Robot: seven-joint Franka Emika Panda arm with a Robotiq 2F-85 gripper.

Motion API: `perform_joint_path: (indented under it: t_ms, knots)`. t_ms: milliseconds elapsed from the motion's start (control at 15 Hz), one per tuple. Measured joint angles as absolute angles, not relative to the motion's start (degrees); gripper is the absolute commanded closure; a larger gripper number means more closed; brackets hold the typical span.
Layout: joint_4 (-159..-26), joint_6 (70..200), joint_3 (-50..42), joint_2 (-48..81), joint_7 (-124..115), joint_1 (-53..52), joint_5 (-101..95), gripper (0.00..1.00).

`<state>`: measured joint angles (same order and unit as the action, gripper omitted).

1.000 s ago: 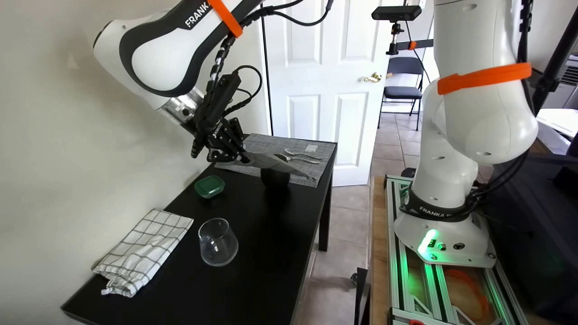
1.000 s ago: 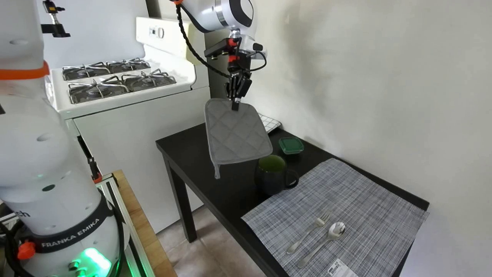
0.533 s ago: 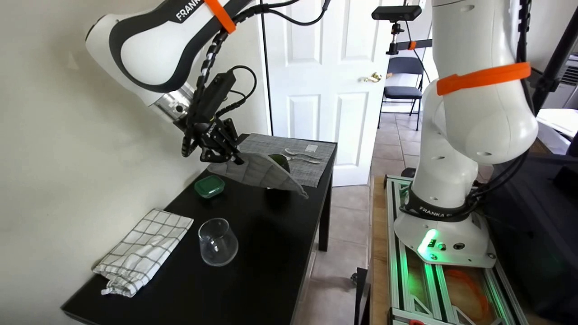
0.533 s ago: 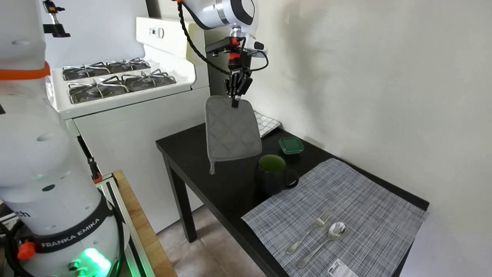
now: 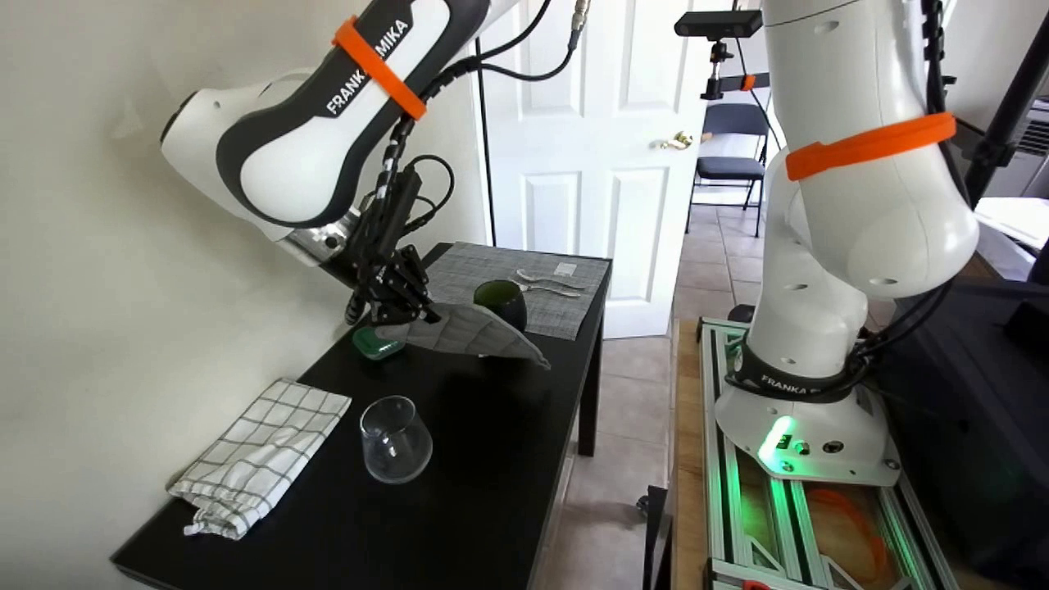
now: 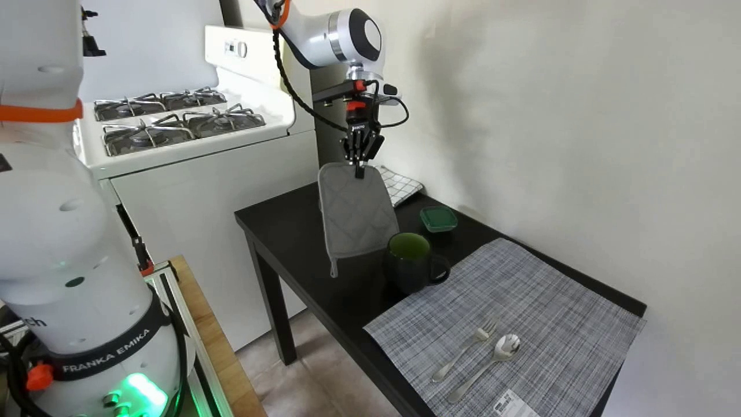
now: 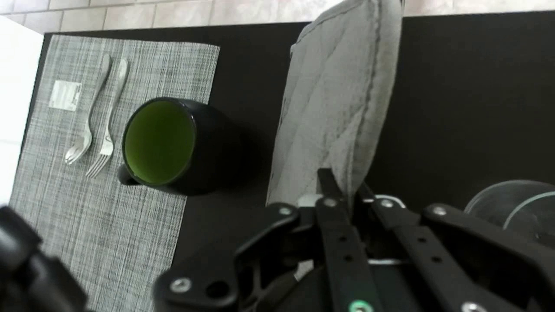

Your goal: Move the grey mat, then place the glass on it

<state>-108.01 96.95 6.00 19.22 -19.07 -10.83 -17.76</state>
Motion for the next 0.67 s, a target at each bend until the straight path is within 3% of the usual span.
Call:
perform_joint_path:
  t_ms: [667]
  knots:
    - [-108.4, 104.9, 6.0, 22.6, -18.5, -11.8, -20.6, 0.98]
